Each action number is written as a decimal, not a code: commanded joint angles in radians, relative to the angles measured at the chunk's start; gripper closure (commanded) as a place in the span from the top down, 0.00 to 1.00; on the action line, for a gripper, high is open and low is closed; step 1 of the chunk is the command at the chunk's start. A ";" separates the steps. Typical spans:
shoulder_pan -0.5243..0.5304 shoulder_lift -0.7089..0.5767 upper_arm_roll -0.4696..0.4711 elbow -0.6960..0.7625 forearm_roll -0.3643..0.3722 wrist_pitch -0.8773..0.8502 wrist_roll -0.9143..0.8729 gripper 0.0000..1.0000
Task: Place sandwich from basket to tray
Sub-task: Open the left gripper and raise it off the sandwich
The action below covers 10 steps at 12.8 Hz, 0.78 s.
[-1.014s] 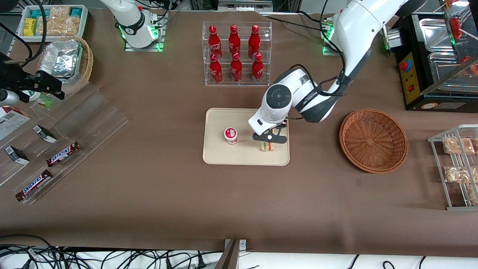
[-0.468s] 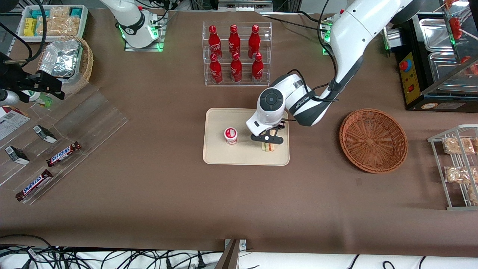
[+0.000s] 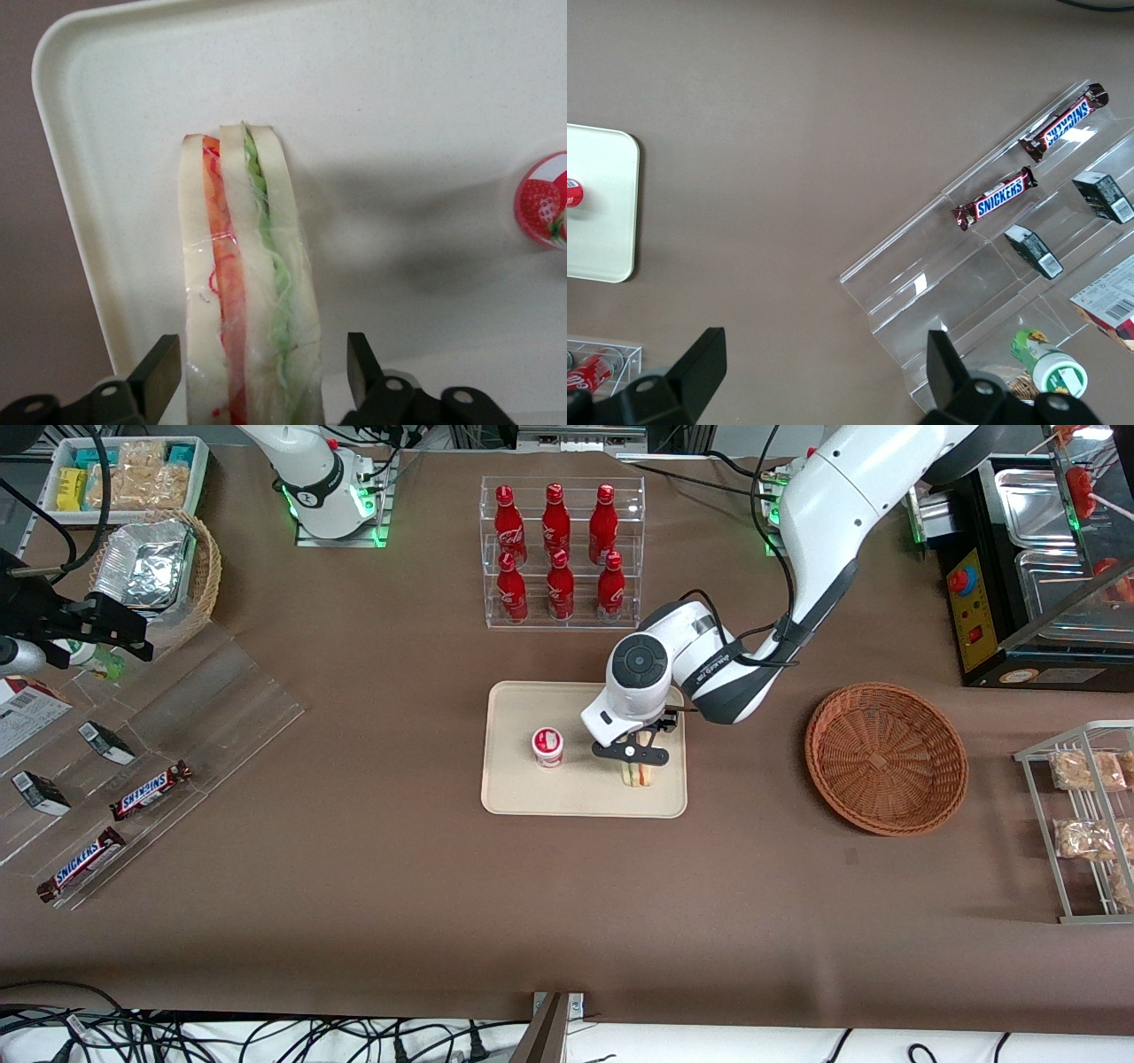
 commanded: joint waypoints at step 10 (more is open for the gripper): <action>0.097 -0.260 0.006 0.091 0.014 -0.188 -0.253 1.00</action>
